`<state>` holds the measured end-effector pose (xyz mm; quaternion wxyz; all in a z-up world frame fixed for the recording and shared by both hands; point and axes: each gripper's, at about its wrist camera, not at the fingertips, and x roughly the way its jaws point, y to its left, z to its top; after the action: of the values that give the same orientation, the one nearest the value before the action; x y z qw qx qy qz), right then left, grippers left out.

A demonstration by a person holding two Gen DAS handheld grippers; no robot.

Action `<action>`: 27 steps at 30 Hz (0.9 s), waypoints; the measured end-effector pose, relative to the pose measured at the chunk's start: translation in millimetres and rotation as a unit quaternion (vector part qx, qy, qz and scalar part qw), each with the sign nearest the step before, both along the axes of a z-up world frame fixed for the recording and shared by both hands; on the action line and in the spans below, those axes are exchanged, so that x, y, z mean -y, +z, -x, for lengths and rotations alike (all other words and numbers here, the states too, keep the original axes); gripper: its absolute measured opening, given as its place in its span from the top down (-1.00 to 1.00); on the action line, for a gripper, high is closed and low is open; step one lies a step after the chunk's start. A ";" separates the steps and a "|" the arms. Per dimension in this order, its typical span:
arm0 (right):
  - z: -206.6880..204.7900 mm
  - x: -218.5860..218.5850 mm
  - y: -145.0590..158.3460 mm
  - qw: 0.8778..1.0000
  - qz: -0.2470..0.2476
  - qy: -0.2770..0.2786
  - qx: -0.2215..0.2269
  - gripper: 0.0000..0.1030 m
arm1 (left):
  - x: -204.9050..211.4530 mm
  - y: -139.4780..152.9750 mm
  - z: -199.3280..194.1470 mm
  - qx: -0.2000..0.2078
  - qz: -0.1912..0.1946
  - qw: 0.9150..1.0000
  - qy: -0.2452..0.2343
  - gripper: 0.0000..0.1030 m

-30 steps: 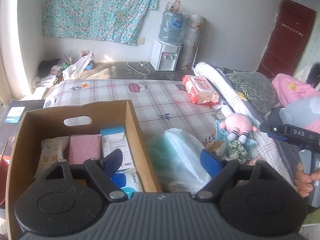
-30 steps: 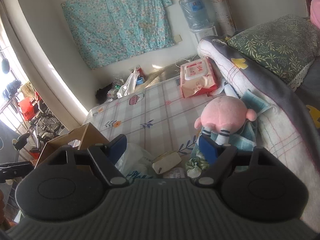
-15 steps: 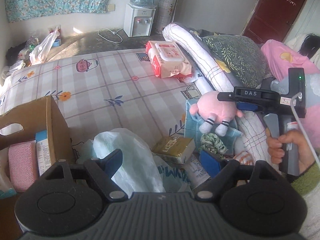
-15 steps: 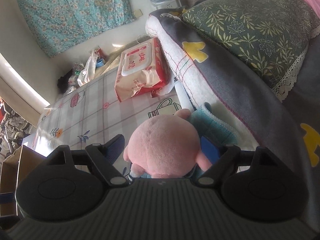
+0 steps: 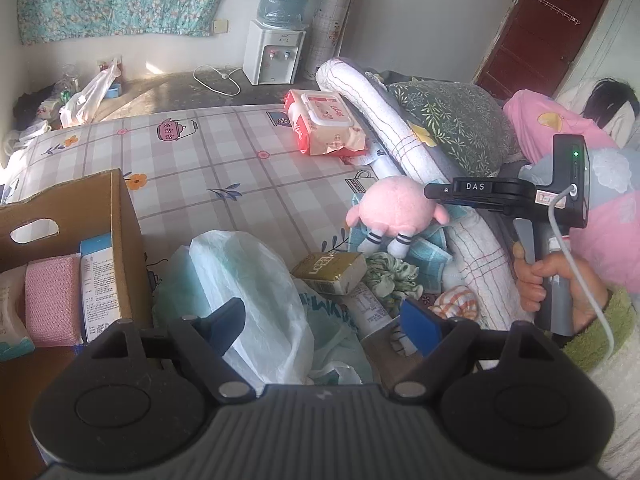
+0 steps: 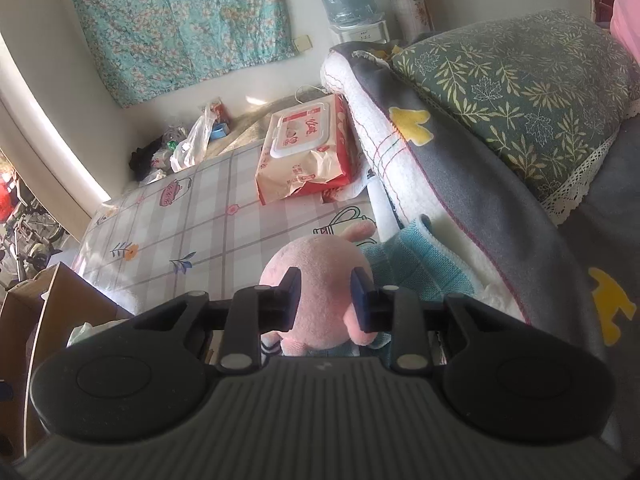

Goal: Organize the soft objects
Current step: 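Reach the right gripper to the pink plush toy and grasp it, then lift the pink plush toy by its ear with the right gripper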

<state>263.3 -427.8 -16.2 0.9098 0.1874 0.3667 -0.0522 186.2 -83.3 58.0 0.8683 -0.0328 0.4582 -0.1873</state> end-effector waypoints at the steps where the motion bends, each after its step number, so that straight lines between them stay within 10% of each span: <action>1: 4.3 -1.8 4.3 1.000 0.004 0.004 0.002 0.45 | -0.8 2.3 7.2 0.004 0.003 1.000 -0.002 -0.67; 3: 9.7 -2.0 9.3 1.000 0.005 0.002 0.004 0.38 | -3.1 6.1 22.6 0.013 0.013 1.000 -0.001 -0.67; 8: 5.4 10.3 0.4 1.000 -0.012 -0.020 0.006 -0.58 | -9.9 4.5 49.8 0.021 0.044 0.999 0.012 -0.67; 18: -44.8 5.9 -58.6 0.998 -0.047 0.014 -0.047 -0.66 | -32.9 -3.4 73.0 0.036 0.061 0.995 0.064 -0.67; 27: -28.5 -42.6 -30.6 0.997 0.075 0.032 -0.011 -0.40 | -38.1 -11.2 82.3 0.047 0.053 0.995 0.072 -0.67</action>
<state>291.8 -385.1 -46.8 0.9185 0.1062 0.3774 -0.0520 103.9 -45.3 46.7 0.8970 -0.1030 0.4029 -0.1496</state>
